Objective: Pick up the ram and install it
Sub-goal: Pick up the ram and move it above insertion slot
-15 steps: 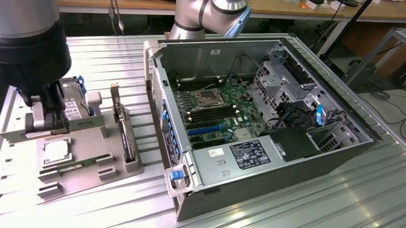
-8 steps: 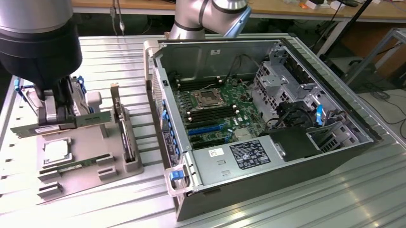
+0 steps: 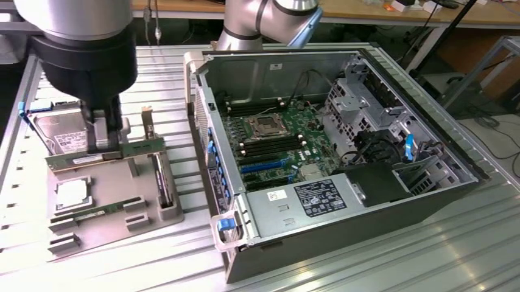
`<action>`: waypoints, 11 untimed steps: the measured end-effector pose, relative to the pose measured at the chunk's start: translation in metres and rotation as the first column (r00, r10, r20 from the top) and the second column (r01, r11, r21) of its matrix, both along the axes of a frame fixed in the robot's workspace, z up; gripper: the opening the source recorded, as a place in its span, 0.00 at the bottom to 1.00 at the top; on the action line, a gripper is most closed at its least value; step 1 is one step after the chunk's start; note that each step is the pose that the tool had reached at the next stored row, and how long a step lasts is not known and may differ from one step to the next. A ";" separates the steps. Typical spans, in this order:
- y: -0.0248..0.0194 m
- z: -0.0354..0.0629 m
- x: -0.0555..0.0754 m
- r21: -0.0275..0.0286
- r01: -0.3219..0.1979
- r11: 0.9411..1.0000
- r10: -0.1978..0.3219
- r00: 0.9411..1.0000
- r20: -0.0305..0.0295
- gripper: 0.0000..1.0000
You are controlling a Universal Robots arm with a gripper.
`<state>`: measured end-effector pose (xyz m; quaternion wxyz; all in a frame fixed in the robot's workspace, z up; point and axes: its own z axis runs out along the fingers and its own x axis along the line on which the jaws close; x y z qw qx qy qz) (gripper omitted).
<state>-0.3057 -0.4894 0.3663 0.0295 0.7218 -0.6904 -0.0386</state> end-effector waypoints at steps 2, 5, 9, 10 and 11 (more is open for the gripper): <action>0.0006 0.0002 0.009 0.001 0.000 1.000 0.000 1.000 0.000 0.15; 0.0016 0.0018 0.023 0.001 0.000 1.000 0.000 1.000 0.000 0.15; 0.0054 0.0113 0.043 0.001 0.000 1.000 0.000 1.000 -0.003 0.15; 0.0059 0.0114 0.047 0.001 0.000 1.000 0.000 1.000 -0.004 0.15; 0.0065 0.0115 0.052 0.001 0.000 1.000 0.000 1.000 -0.005 0.15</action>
